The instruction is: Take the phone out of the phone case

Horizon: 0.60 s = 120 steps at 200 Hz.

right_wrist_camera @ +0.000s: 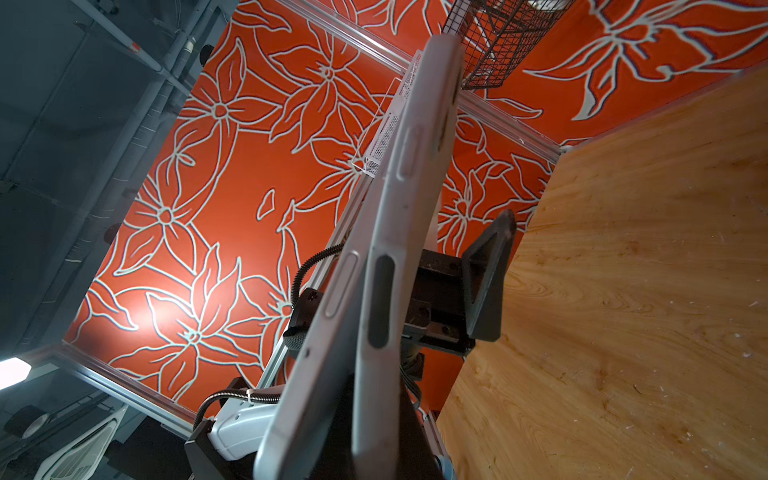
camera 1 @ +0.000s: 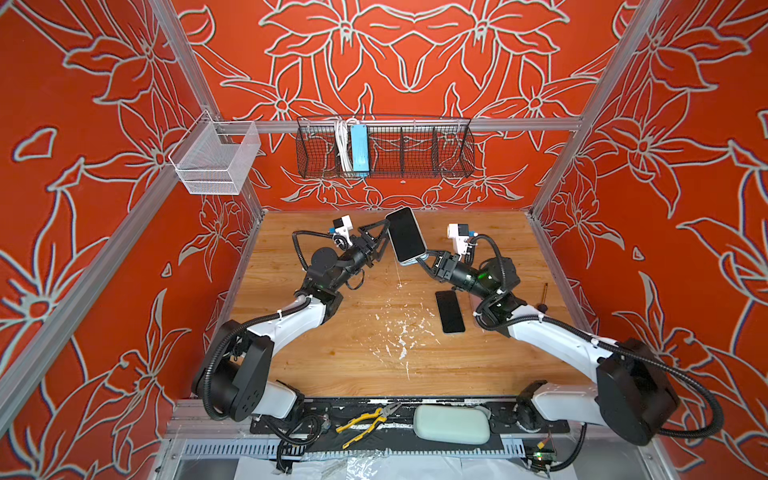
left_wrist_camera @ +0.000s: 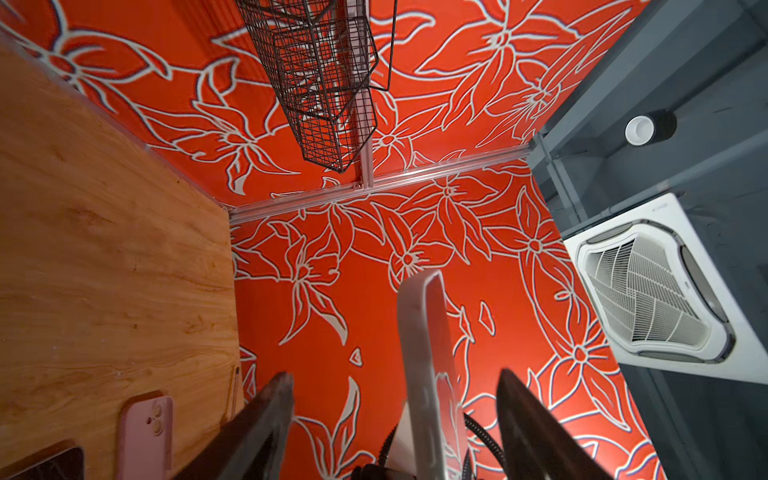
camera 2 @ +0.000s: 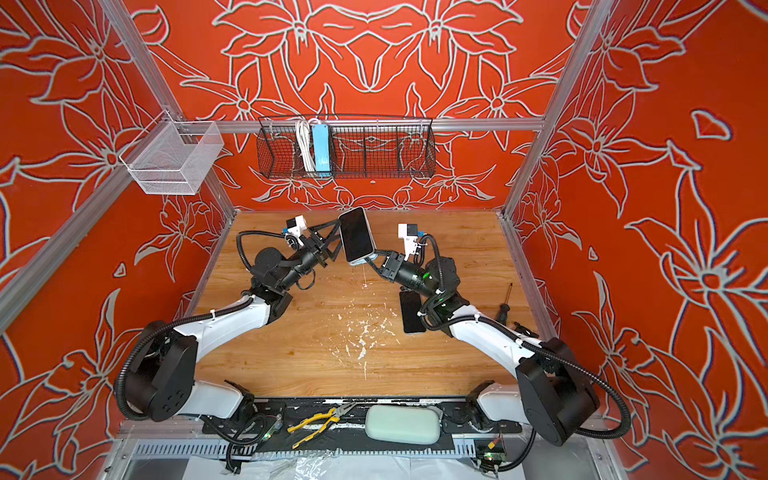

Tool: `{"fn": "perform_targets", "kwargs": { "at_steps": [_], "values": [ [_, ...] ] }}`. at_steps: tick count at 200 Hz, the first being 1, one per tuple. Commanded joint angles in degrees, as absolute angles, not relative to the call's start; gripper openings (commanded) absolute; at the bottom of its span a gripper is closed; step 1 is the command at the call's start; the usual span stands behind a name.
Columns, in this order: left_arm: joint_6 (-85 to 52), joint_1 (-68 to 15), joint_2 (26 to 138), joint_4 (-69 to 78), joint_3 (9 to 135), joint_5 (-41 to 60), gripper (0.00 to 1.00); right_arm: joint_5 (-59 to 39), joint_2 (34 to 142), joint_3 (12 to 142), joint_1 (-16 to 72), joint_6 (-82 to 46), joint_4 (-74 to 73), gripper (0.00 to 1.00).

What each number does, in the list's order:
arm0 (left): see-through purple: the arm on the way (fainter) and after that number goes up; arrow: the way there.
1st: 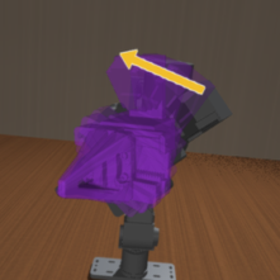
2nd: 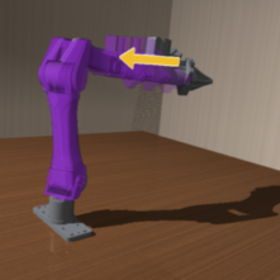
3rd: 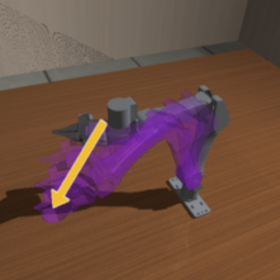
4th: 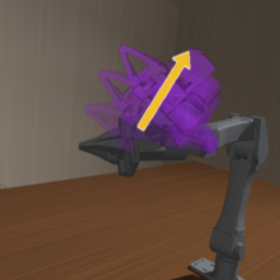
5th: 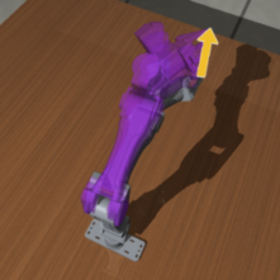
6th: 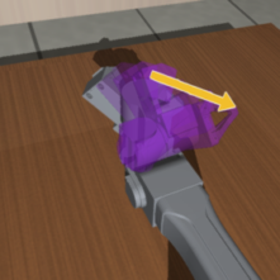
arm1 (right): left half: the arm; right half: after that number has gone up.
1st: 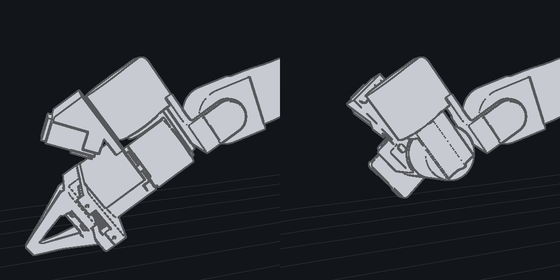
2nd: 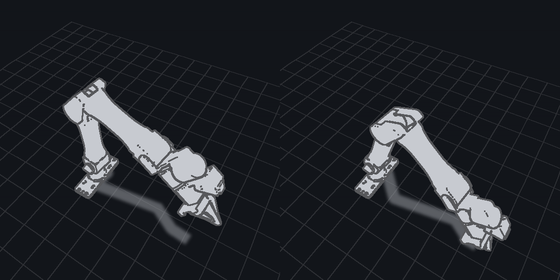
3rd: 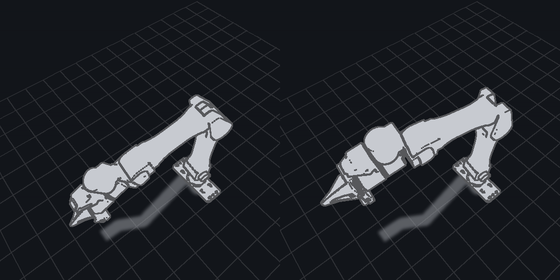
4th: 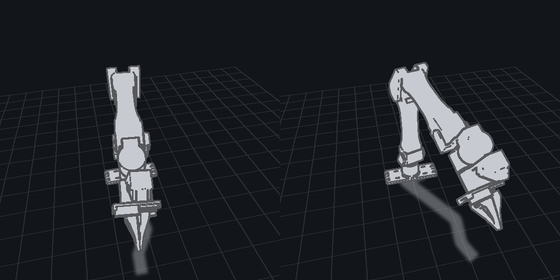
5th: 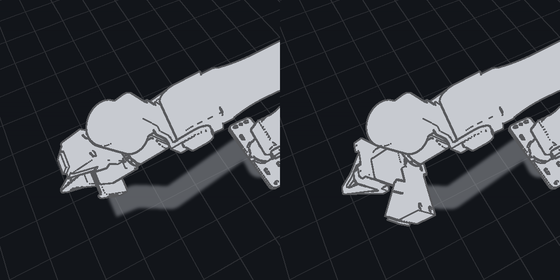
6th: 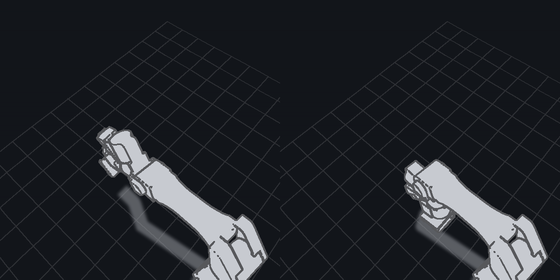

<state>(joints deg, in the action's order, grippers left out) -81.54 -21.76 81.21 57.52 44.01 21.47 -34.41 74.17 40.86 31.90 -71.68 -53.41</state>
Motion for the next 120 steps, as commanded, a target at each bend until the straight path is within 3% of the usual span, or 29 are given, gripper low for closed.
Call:
{"fn": "perform_targets", "kwargs": {
  "at_steps": [1,45,120],
  "values": [
    [-79.3,-21.5,77.8,55.1,44.2,21.2,0.79,-33.0,74.2,40.5,32.2,-72.6,-59.0,0.08],
    [-79.3,-21.5,73.8,51.8,42.4,21.1,1.0,-32.1,74.6,40.6,32.3,-71.9,-59.1,0.08],
    [-86.1,-24.8,58.8,39.1,35.7,15.5,0.97,-31.2,78.5,41.6,32.3,-68.2,-61.9,0.08]
  ]
}}
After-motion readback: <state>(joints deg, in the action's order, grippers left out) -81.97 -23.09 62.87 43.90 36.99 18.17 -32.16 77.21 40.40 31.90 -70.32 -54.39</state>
